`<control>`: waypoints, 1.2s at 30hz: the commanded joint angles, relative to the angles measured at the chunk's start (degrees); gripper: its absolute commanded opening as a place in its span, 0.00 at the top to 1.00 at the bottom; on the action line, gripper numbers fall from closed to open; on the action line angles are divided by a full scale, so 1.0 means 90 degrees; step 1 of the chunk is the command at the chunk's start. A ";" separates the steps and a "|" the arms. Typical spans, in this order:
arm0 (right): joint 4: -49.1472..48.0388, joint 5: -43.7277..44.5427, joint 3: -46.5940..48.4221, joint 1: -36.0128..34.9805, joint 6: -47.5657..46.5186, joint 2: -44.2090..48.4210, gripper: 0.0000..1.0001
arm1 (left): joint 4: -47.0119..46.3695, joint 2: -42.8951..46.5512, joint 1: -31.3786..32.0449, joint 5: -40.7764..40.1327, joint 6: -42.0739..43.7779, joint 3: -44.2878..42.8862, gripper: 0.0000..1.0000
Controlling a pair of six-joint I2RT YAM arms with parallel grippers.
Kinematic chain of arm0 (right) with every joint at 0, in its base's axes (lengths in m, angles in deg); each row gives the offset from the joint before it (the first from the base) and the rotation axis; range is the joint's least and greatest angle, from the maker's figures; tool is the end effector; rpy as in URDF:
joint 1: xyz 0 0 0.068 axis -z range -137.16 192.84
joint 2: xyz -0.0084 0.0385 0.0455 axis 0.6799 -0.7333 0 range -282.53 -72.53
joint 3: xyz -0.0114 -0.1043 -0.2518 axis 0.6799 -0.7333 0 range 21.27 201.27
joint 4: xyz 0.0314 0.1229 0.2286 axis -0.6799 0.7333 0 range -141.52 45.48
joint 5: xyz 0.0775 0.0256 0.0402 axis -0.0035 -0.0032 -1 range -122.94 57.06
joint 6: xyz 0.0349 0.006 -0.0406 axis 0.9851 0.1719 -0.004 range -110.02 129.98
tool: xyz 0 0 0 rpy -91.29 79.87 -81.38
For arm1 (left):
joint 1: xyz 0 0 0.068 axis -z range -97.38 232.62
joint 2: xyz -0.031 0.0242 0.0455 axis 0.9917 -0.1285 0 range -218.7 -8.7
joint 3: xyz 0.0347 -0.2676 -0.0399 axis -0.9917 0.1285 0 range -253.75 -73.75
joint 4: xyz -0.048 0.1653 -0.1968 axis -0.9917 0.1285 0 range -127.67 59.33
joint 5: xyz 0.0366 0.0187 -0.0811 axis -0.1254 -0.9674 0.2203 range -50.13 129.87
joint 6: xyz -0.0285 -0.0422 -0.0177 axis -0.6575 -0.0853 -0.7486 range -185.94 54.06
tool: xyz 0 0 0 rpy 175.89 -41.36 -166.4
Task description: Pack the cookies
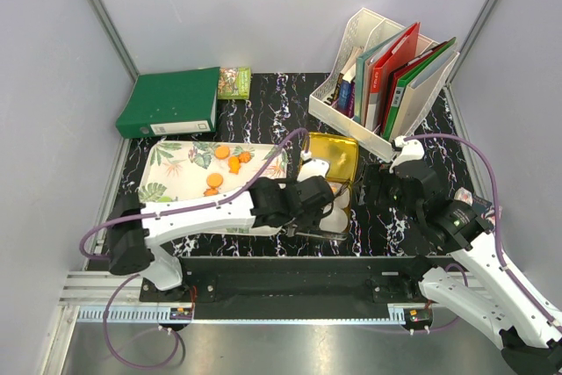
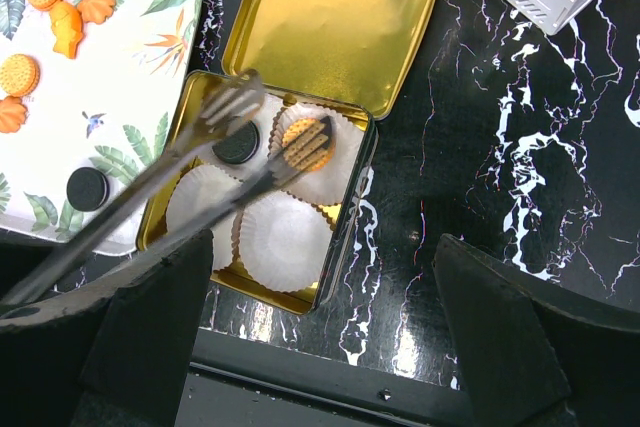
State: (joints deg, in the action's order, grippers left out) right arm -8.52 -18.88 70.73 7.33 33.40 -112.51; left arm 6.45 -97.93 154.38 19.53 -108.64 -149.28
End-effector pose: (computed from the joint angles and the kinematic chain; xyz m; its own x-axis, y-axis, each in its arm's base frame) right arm 0.1190 0.0744 0.3227 -0.5711 0.0662 -0.8182 -0.1869 0.9601 0.2081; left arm 0.1138 -0.3057 0.2869 -0.7593 0.2725 -0.5909 0.4322 0.8901 -0.1449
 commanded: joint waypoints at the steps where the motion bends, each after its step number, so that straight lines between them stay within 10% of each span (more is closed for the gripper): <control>1: -0.0139 0.0117 0.0003 0.0019 -0.0014 0.0068 0.00 | 0.0585 0.1348 0.0043 -0.0727 -0.0460 0.0276 0.49; 13: -0.0276 -0.0108 -0.0045 0.0029 -0.0053 -0.0088 0.00 | 0.2657 0.3605 0.0092 -0.0895 -0.2520 0.1985 0.50; 36: -0.0276 -0.0108 -0.0055 0.0019 -0.0044 -0.0059 0.00 | 0.2735 0.3010 0.1029 -0.0494 -0.3537 0.2767 0.50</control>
State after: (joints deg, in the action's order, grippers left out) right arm -8.85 -19.16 69.94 7.33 33.38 -113.13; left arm 31.91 -70.34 162.54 14.77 -138.08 -124.58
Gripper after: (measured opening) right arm 0.994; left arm 0.500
